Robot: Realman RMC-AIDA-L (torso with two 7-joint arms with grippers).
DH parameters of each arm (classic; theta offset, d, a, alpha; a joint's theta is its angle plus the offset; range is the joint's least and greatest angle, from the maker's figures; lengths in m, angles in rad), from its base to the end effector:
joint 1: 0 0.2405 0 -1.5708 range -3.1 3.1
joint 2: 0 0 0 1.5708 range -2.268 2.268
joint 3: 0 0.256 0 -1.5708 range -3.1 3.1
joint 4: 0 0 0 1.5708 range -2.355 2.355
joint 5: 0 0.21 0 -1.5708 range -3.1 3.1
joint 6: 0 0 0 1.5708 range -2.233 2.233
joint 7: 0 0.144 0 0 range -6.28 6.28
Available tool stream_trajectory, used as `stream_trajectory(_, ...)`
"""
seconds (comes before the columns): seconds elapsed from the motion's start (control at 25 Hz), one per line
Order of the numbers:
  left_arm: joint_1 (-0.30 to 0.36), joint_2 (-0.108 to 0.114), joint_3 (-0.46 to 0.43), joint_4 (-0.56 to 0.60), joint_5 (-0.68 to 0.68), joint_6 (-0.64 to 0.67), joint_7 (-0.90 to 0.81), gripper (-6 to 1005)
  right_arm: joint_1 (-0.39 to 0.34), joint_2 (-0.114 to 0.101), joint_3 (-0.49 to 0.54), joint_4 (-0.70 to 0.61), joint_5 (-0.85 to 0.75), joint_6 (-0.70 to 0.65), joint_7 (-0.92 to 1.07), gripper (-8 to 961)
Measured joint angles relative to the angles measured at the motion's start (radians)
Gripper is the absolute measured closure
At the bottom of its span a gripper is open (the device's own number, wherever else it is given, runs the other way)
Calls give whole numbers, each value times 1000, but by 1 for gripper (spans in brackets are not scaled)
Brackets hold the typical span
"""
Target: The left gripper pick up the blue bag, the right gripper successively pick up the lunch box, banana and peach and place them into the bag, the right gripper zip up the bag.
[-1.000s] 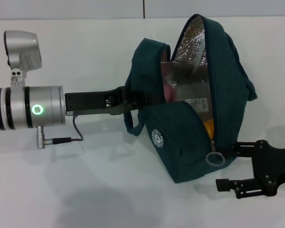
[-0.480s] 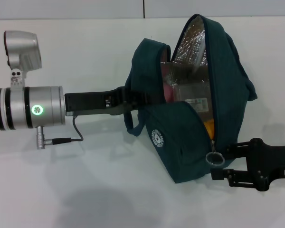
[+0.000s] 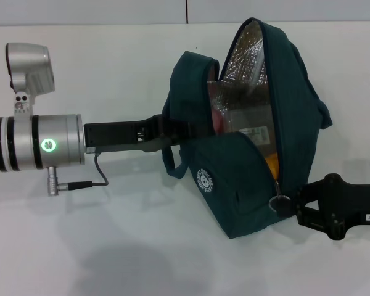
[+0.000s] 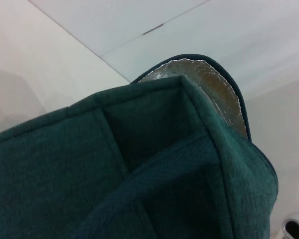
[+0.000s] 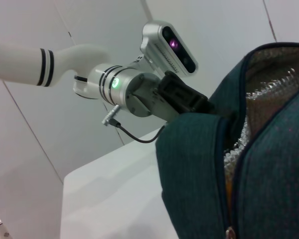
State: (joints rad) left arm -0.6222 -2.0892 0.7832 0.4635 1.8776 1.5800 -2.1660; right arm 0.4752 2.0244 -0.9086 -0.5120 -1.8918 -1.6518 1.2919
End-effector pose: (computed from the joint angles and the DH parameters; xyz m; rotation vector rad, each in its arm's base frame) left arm -0.2236 0.3273 -0.0391 2.2957 1.6861 0.8742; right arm 0.2734 0.2860 -0.0218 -2.9350 0.6325 0.7534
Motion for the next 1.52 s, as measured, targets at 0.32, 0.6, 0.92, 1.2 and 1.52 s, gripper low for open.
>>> stream_trajectory(0.32, 2, 0, 1, 0, 0, 1, 2, 936, 5, 1, -1, 11, 2, 11, -3, 900)
stream_trajectory(0.6, 9, 0, -2, -3, 0, 2, 52, 936, 5, -2, -7, 0, 8, -2, -3, 939)
stream_trajectory(0.92, 25, 3, -1, -4, -2, 30, 113, 935, -4, -10, -10, -60, 3, -41, 11, 936)
stream_trajectory(1.2, 50, 6, -6, 3, -39, 43, 142, 605, -19, -21, -10, -119, -2, -69, 35, 933)
stream_trajectory(1.52, 63, 28, -7, 9, -64, 44, 175, 474, -35, -36, -7, -160, -4, -86, 48, 930)
